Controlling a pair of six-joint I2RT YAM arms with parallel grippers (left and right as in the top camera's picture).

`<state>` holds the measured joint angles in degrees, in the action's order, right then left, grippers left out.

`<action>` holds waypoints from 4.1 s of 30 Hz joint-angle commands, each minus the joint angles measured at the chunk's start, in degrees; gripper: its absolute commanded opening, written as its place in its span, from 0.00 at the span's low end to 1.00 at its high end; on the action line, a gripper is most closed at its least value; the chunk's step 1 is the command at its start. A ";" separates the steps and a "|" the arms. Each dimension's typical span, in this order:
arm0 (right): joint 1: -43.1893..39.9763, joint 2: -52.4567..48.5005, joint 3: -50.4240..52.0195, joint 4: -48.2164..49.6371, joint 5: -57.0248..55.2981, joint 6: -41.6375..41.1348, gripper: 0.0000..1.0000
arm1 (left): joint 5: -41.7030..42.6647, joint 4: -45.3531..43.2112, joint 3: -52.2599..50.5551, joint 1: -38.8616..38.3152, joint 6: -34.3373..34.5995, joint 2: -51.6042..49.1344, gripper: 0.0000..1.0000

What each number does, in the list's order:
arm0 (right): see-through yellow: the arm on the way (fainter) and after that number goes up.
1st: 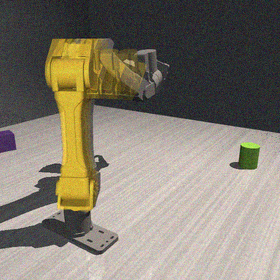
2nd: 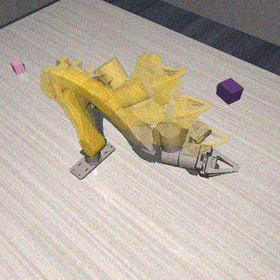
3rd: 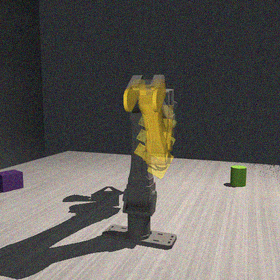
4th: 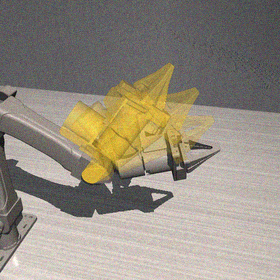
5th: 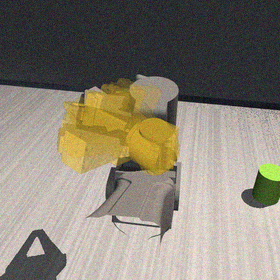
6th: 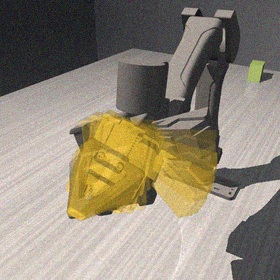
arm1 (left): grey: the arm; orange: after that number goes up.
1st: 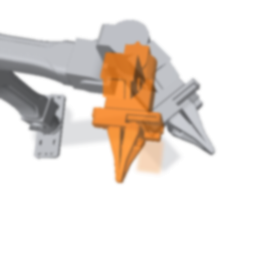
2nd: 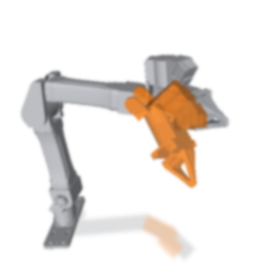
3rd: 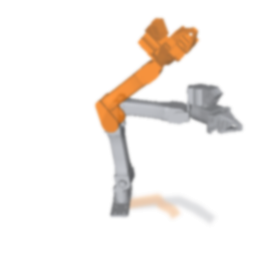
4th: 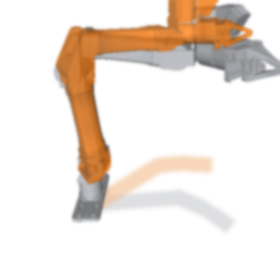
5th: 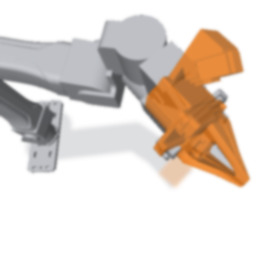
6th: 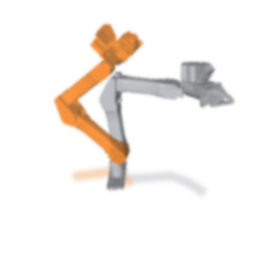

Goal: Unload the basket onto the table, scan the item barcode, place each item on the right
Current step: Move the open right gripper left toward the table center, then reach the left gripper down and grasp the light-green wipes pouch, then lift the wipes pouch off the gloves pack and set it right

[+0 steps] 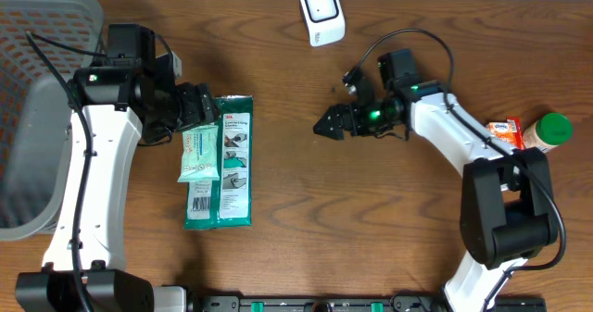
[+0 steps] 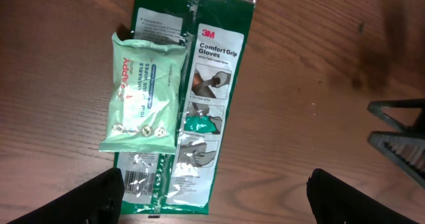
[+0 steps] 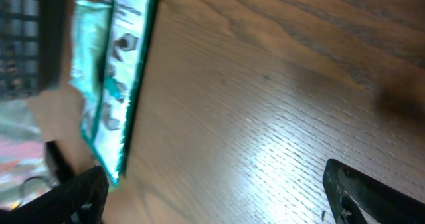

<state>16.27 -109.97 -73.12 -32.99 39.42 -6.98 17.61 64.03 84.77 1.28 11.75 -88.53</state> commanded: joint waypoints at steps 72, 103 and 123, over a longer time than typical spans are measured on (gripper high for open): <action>1.07 0.72 -0.90 -1.07 -12.15 -2.64 0.99 | -25.99 -24.26 -19.47 -9.94 3.41 -15.15 0.08; -11.80 2.64 -1.05 -8.09 8.41 4.13 0.94 | 48.00 -46.25 -20.55 -17.00 2.27 -25.86 0.08; -8.94 2.62 -1.05 -7.50 6.95 3.82 0.94 | 30.69 -50.66 -20.37 -18.84 2.27 -26.45 0.25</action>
<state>6.74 -108.79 -73.14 -40.64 46.22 -3.86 54.83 13.04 64.38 -17.82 14.96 -114.72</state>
